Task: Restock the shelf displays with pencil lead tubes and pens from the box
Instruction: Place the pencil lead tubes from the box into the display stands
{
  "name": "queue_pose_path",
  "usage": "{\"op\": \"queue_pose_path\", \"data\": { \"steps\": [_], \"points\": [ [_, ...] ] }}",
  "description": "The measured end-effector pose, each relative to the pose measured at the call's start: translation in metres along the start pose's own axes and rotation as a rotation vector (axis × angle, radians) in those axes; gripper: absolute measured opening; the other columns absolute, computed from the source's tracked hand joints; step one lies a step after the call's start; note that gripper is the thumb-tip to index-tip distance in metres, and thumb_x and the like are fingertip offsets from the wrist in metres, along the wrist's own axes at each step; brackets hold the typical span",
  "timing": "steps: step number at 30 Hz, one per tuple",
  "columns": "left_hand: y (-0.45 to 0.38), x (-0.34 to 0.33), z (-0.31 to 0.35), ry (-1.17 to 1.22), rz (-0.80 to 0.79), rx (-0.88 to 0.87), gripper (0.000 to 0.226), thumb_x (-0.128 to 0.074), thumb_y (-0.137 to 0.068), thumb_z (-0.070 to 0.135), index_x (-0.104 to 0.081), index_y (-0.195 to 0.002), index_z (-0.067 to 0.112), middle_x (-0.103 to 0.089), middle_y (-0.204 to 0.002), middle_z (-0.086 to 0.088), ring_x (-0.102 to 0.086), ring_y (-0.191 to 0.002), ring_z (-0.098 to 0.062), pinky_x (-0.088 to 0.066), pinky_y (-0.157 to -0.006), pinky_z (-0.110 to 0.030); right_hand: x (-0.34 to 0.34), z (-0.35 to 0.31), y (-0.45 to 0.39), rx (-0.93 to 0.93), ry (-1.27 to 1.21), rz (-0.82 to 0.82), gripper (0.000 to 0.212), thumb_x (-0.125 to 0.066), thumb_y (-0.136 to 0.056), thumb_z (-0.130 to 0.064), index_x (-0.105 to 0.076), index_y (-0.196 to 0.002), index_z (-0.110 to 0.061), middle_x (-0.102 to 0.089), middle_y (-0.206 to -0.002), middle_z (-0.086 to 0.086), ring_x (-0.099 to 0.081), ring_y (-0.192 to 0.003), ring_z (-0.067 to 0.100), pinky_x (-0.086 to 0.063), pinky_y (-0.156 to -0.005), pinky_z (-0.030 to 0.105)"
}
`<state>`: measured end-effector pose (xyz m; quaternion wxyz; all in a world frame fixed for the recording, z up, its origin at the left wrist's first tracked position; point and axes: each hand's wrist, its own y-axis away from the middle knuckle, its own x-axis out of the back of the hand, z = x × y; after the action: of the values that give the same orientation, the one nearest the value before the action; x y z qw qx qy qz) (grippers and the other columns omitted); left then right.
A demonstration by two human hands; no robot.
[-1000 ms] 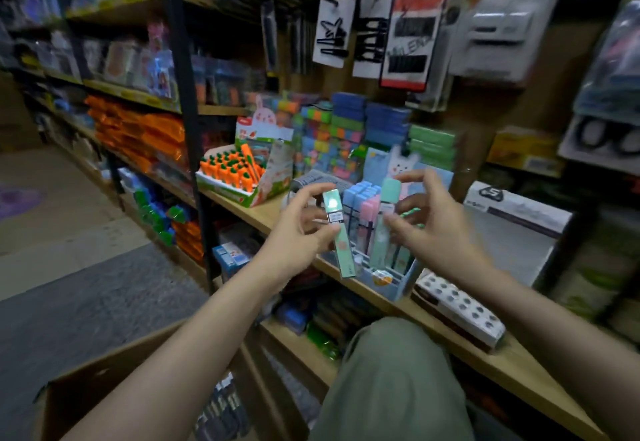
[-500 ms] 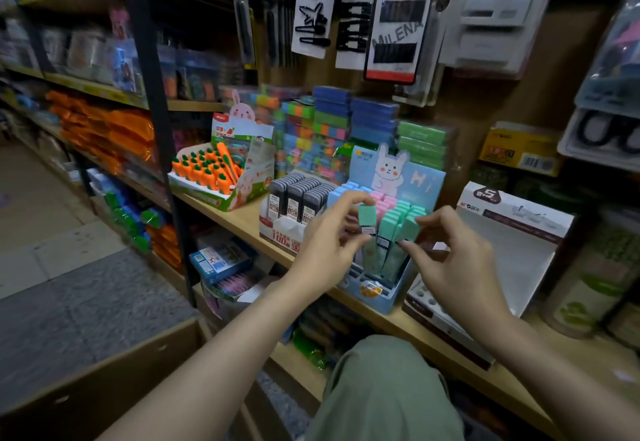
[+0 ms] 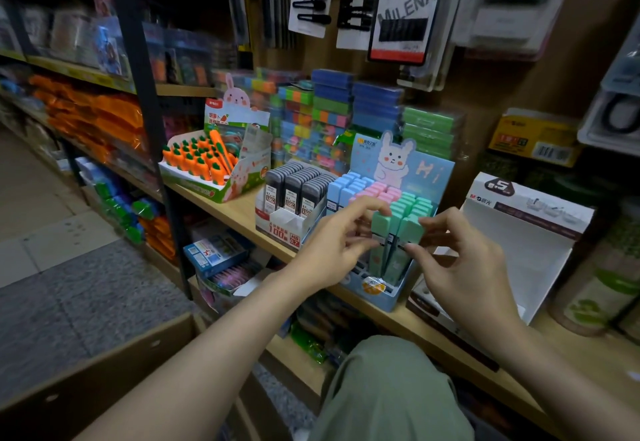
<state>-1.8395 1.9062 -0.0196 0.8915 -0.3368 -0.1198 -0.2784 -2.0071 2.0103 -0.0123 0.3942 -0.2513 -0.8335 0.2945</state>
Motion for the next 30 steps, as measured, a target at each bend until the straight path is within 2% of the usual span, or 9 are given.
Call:
{"op": "queue_pose_path", "data": {
  "steps": [2, 5, 8, 10, 15, 17, 20, 24, 30],
  "points": [
    [0.001, -0.001, -0.001, -0.019, -0.013, -0.005, 0.049, -0.061, -0.090, -0.002, -0.055, -0.112, 0.041, -0.057, -0.109, 0.003, -0.063, -0.102, -0.012, -0.054, -0.092, -0.030, -0.001, 0.001, 0.003, -0.012, 0.026, -0.015, 0.030, -0.078, -0.079, -0.014, -0.058, -0.102, -0.018, -0.065, -0.096, -0.005, -0.063, -0.086, 0.002, -0.054, -0.070, 0.011],
    [0.002, -0.005, 0.001, -0.147, 0.071, -0.103, 0.042, -0.065, -0.087, -0.001, -0.060, -0.117, 0.027, -0.055, -0.115, 0.003, -0.058, -0.103, -0.008, -0.052, -0.090, -0.019, -0.004, 0.000, 0.005, 0.013, 0.097, -0.019, 0.030, -0.080, -0.077, -0.014, -0.061, -0.101, -0.015, -0.065, -0.094, -0.004, -0.061, -0.080, 0.004, -0.054, -0.068, 0.014],
    [0.001, -0.009, 0.001, -0.444, 0.194, -0.213, 0.043, -0.075, -0.078, 0.001, -0.067, -0.116, 0.020, -0.052, -0.107, 0.003, -0.047, -0.100, -0.007, -0.037, -0.086, -0.006, -0.005, -0.002, 0.004, 0.040, 0.191, -0.016, 0.031, -0.081, -0.076, -0.017, -0.063, -0.101, -0.012, -0.060, -0.097, -0.002, -0.059, -0.082, 0.013, -0.057, -0.067, 0.034],
    [0.000, -0.010, 0.002, -0.551, 0.237, -0.205, 0.045, -0.079, -0.074, 0.004, -0.069, -0.115, 0.022, -0.052, -0.105, 0.002, -0.041, -0.099, -0.011, -0.033, -0.083, -0.011, -0.005, -0.004, 0.000, 0.024, 0.242, -0.018, 0.032, -0.081, -0.077, -0.020, -0.064, -0.102, -0.012, -0.056, -0.101, -0.001, -0.058, -0.085, 0.016, -0.055, -0.067, 0.038],
    [-0.001, -0.007, 0.002, -0.554, 0.215, -0.184, 0.042, -0.078, -0.078, 0.017, -0.069, -0.118, 0.026, -0.052, -0.107, 0.002, -0.038, -0.101, -0.015, -0.038, -0.086, -0.022, -0.003, -0.005, -0.005, 0.034, 0.300, -0.038, 0.031, -0.080, -0.077, -0.026, -0.064, -0.101, -0.014, -0.052, -0.102, -0.001, -0.057, -0.091, 0.020, -0.053, -0.069, 0.038],
    [0.002, -0.006, 0.004, -0.570, 0.182, -0.171, 0.044, -0.073, -0.084, 0.030, -0.063, -0.127, 0.030, -0.050, -0.122, 0.004, -0.038, -0.111, -0.018, -0.040, -0.094, -0.031, 0.000, -0.003, -0.003, 0.056, 0.338, -0.047, 0.039, -0.078, -0.079, -0.030, -0.065, -0.112, -0.014, -0.053, -0.110, 0.001, -0.056, -0.100, 0.022, -0.052, -0.077, 0.039],
    [0.003, -0.005, 0.008, -0.691, 0.109, -0.155, 0.047, -0.052, -0.096, 0.039, -0.044, -0.142, 0.032, -0.038, -0.148, 0.013, -0.029, -0.133, -0.018, -0.033, -0.106, -0.041, 0.004, 0.000, 0.002, 0.072, 0.439, -0.104, 0.053, -0.072, -0.084, -0.035, -0.058, -0.132, -0.015, -0.054, -0.134, 0.004, -0.050, -0.124, 0.027, -0.046, -0.092, 0.048],
    [0.000, -0.004, 0.010, -0.837, 0.007, -0.151, 0.042, -0.036, -0.101, 0.042, -0.044, -0.141, 0.031, -0.034, -0.152, 0.018, -0.019, -0.143, -0.015, -0.022, -0.110, -0.042, 0.005, 0.004, 0.009, 0.125, 0.487, -0.186, 0.059, -0.067, -0.087, -0.038, -0.053, -0.139, -0.014, -0.053, -0.141, 0.003, -0.046, -0.131, 0.025, -0.040, -0.101, 0.048],
    [-0.015, -0.005, 0.020, -0.729, -0.015, -0.139, 0.046, -0.032, -0.102, 0.041, -0.042, -0.145, 0.026, -0.036, -0.152, 0.015, -0.015, -0.145, -0.005, -0.014, -0.114, -0.033, 0.014, 0.012, -0.004, 0.159, 0.381, -0.264, 0.073, -0.069, -0.088, -0.030, -0.035, -0.149, -0.009, -0.039, -0.153, 0.006, -0.032, -0.143, 0.020, -0.027, -0.118, 0.039]
  ]
}}
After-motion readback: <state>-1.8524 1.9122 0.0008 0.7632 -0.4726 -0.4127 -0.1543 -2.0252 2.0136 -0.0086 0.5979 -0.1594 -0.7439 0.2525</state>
